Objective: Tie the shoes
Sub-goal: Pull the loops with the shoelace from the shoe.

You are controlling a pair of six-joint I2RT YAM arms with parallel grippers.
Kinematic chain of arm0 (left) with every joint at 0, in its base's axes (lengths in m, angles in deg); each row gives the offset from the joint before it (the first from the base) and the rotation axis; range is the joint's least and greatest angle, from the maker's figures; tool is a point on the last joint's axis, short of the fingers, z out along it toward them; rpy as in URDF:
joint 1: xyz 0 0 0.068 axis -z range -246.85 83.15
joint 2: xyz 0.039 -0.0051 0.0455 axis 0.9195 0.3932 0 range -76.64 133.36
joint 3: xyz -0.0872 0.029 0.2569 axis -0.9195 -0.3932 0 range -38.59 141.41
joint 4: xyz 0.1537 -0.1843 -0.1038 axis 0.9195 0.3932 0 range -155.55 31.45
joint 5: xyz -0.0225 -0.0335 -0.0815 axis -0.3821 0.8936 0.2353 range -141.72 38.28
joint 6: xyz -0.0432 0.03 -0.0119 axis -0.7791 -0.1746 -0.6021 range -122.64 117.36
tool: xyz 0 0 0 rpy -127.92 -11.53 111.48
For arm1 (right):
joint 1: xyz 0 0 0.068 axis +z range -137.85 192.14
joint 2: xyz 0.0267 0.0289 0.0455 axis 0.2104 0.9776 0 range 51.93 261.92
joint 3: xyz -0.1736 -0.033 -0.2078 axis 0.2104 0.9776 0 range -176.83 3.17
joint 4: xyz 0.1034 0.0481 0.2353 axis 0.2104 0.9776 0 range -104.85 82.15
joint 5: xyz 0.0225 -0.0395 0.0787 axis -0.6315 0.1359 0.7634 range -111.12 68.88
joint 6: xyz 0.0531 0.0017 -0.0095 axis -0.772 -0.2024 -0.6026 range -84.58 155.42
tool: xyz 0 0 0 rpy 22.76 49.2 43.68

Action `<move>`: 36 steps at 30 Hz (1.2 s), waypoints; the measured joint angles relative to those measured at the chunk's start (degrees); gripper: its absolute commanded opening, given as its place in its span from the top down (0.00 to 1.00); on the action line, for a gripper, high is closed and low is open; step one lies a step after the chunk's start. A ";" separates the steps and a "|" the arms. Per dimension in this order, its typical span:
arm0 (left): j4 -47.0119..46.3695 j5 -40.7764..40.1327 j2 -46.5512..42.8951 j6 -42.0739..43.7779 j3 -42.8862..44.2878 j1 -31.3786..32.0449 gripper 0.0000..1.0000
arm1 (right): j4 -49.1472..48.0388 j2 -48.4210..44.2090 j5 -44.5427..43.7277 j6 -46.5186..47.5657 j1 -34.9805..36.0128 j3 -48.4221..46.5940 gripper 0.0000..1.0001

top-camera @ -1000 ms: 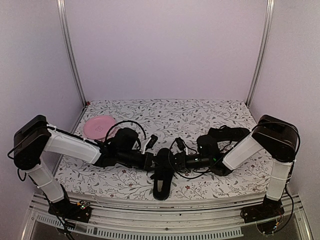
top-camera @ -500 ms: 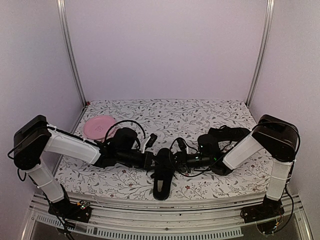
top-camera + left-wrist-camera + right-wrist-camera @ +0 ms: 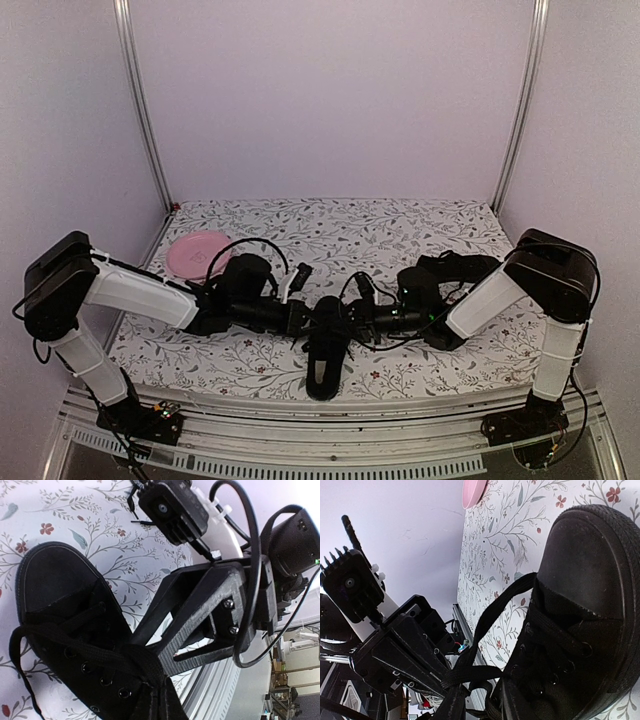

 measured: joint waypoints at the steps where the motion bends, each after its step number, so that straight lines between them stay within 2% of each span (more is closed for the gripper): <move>1: -0.11 -0.04 -0.04 -0.02 -0.07 0.00 1.00 | -0.02 0.00 0.00 -0.31 0.00 0.00 0.73; 8: -0.55 -0.09 -0.09 -0.07 -0.37 0.00 1.00 | -0.55 0.37 0.07 -1.53 0.00 0.00 0.73; 14: -2.23 0.48 -0.59 -0.48 -2.36 -0.39 1.00 | -0.74 -0.11 -0.55 -1.75 0.00 0.11 0.78; 20: -2.32 1.38 -1.05 -1.25 -4.42 -1.33 0.81 | 4.50 -5.25 -3.50 2.93 -0.02 0.24 0.67; 24: -0.96 0.79 -3.15 -1.20 -4.46 -2.27 0.62 | 11.34 -10.14 -5.79 9.03 0.00 0.39 0.65; 26: -0.07 0.02 -4.63 -0.74 -4.44 -2.58 0.57 | 15.04 -12.31 -7.13 12.41 0.09 0.39 0.64; 31: 5.51 -2.62 -6.32 0.39 -2.78 -2.82 0.53 | 22.82 -15.67 -10.75 18.64 0.83 0.39 0.61; 36: 13.51 -5.64 -5.90 1.90 1.46 -2.14 0.52 | 27.36 -16.02 -13.75 21.53 2.54 0.39 0.52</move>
